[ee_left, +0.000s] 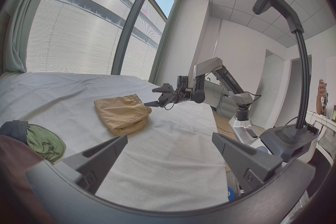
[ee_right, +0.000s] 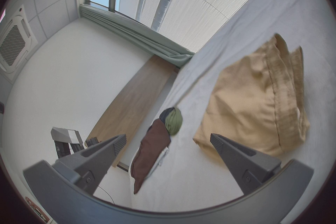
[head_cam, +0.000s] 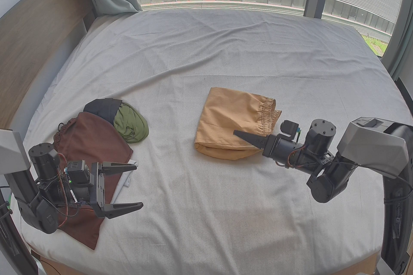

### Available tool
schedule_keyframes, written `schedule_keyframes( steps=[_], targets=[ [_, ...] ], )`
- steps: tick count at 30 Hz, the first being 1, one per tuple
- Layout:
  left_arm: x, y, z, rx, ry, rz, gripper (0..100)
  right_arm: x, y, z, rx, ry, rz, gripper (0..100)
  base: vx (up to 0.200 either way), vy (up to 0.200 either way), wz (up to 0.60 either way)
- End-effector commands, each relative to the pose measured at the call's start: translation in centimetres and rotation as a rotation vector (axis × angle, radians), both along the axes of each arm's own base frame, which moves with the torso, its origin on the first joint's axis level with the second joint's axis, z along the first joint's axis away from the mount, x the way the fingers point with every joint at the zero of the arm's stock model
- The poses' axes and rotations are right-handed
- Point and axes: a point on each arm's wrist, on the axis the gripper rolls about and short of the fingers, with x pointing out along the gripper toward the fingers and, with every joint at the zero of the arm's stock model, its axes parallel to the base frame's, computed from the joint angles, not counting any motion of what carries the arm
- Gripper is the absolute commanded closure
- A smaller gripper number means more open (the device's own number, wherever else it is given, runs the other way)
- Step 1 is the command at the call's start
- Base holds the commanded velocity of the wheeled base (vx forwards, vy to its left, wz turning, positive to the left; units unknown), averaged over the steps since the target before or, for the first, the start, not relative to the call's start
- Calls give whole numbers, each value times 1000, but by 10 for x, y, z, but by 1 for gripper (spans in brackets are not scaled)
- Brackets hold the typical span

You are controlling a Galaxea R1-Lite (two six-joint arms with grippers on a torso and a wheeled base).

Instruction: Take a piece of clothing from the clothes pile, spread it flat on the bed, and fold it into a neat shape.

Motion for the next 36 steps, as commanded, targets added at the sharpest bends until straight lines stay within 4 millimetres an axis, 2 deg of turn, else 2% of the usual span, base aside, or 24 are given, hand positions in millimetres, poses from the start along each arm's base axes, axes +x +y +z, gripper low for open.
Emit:
schedule_keyframes(
  steps=[1, 2, 6, 10, 15, 22, 28, 36],
  targets=[
    [0, 0, 0, 0, -1, 0, 0, 10, 0, 32, 47, -81, -6, 0, 0, 0, 0],
    [0, 0, 0, 0, -1, 0, 0, 18, -2, 34, 54, -79, -19, 0, 0, 0, 0],
    [0, 0, 0, 0, -2, 0, 0, 30, -7, 40, 56, -83, -39, 0, 0, 0, 0],
    [0, 0, 0, 0, -2, 0, 0, 50, -19, 27, 46, -59, -78, 0, 0, 0, 0],
    [0, 0, 0, 0, 1, 0, 0, 64, -26, 14, 37, -35, -104, 0, 0, 0, 0],
    [0, 0, 0, 0, -1, 0, 0, 76, -33, -20, 15, 25, -128, 0, 0, 0, 0],
    [0, 0, -1, 0, 6, 0, 0, 77, -34, -41, -7, 55, -135, 0, 0, 0, 0],
    [0, 0, -1, 0, 3, 0, 0, 78, -37, -45, -9, 51, -144, 0, 0, 0, 0]
  ],
)
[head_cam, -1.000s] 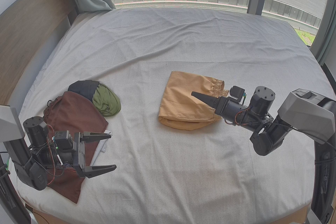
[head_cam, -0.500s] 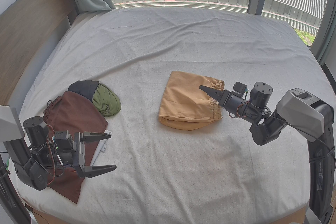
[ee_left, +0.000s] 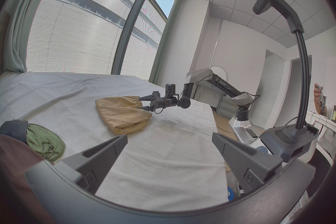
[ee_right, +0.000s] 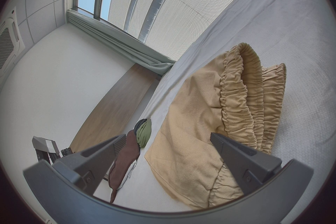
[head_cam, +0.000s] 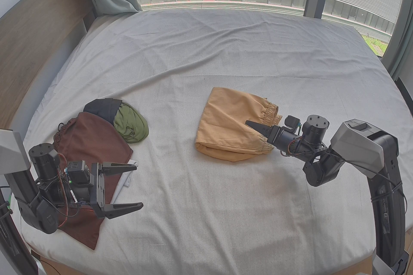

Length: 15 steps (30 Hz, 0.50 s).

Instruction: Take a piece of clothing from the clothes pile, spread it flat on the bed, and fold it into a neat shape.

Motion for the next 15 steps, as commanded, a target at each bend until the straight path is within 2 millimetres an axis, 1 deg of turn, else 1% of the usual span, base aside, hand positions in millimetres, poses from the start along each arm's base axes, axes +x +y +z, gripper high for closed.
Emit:
schedule_keyframes(
  steps=[1, 2, 5, 8, 10, 11, 13, 14, 15],
  targets=[
    [0, 0, 0, 0, 2, 1, 0, 0, -2, -3, -2, 8, -4, 0, 0, 0, 0],
    [0, 0, -1, 0, 3, 1, 0, -1, -2, 1, 0, 2, -6, 0, 0, 0, 0],
    [0, -1, 0, 0, 1, -5, 0, -8, -5, 29, 10, -38, -10, 0, 0, 0, 0],
    [-2, -7, 1, -1, -2, -25, 0, -27, -9, 67, 22, -89, -10, 0, 0, 0, 0],
    [-3, -10, 1, -2, 4, -40, 0, -42, -12, 83, 25, -118, -11, 0, 0, 0, 0],
    [-4, -11, 0, -1, 12, -42, 0, -49, -13, 88, 22, -130, -10, 0, 0, 0, 0],
    [-8, -12, -2, -1, 30, -46, 0, -69, -18, 98, -12, -173, -13, 0, 0, 0, 0],
    [-10, -12, -2, -1, 33, -49, 0, -73, -20, 99, -20, -178, -16, 0, 0, 0, 0],
    [-10, -12, -2, -1, 33, -49, 0, -73, -20, 99, -20, -178, -16, 0, 0, 0, 0]
  ],
)
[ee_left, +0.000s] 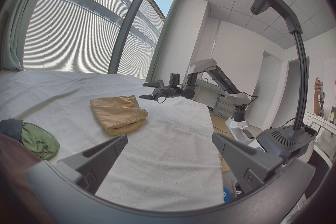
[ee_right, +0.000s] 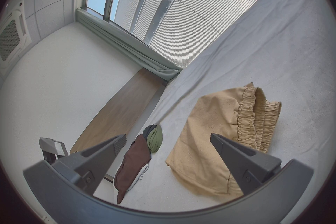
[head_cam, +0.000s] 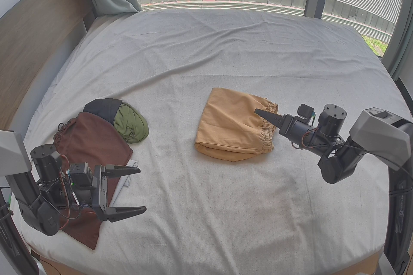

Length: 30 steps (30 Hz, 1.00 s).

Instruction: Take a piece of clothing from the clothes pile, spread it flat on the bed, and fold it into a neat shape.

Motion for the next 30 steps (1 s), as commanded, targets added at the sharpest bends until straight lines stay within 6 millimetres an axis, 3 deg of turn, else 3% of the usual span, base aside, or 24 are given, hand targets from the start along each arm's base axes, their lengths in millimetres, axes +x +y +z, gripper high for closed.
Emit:
schedule_keyframes(
  steps=[1, 9, 13, 17, 21, 24, 26, 27, 29, 30],
  targets=[
    [-13, -11, 1, -1, 25, -48, 0, -59, -17, 55, -58, -146, -18, 0, 0, 0, 0],
    [-33, -34, 15, -7, 1, -152, 0, -119, -56, 91, -191, -285, -118, 0, 0, 0, 0],
    [-47, -40, 27, -13, -37, -193, 0, -148, -82, 91, -333, -367, -206, 0, 0, 0, 0],
    [-63, -42, 33, -17, -49, -220, 0, -176, -95, 94, -385, -395, -275, 0, 0, 0, 0],
    [-86, -36, 36, -18, -28, -218, 0, -221, -97, 104, -373, -425, -315, 0, 0, 0, 0],
    [-90, -31, 45, -25, -79, -198, 0, -248, -100, 114, -351, -469, -334, 0, 0, 0, 0],
    [-91, -30, 46, -25, -83, -195, 0, -249, -100, 114, -351, -472, -336, 0, 0, 0, 0],
    [-93, -20, 55, -29, -128, -134, 0, -272, -101, 124, -340, -544, -348, 0, 0, 0, 0],
    [-93, -16, 57, -28, -142, -105, 0, -279, -101, 125, -338, -557, -351, 0, 0, 0, 0],
    [-95, -4, 62, -26, -168, -34, 0, -292, -101, 126, -340, -576, -356, 0, 0, 0, 0]
  ],
)
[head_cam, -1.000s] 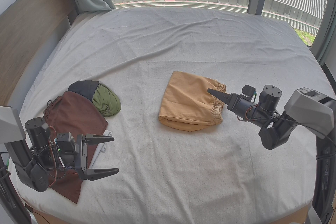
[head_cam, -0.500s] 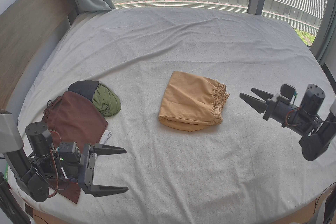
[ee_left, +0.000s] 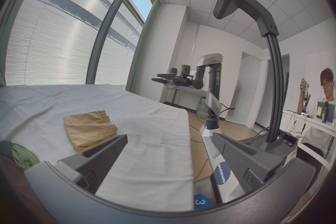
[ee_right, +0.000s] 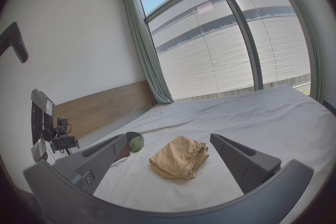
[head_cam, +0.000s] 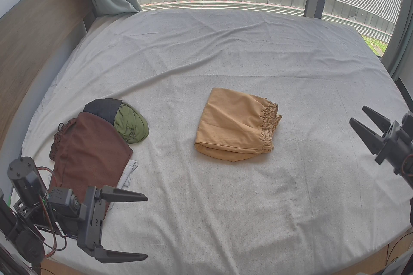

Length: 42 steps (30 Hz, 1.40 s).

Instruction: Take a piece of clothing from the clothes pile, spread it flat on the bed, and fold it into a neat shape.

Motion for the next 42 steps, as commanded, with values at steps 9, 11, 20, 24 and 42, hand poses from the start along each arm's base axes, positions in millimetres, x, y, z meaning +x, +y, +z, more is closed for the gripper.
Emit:
schedule_keyframes(
  steps=[9, 11, 20, 24, 42],
  targets=[
    [-31, 39, 40, -31, -204, 224, 0, -120, -2, 17, -3, -195, -7, 0, 0, 0, 0],
    [-37, 39, 43, -34, -217, 220, 0, -134, -2, 14, -2, -199, -4, 0, 0, 0, 0],
    [-83, 29, 44, -30, -127, 93, 0, -208, -3, -29, -6, -180, -20, 0, 0, 0, 0],
    [-115, 27, 38, -27, -68, 7, 0, -224, -3, -49, -18, -143, -18, 0, 0, 0, 0],
    [-195, 50, -18, -75, 44, 725, 0, -207, -16, -90, -32, 97, -636, 0, 0, 0, 0]
  ],
)
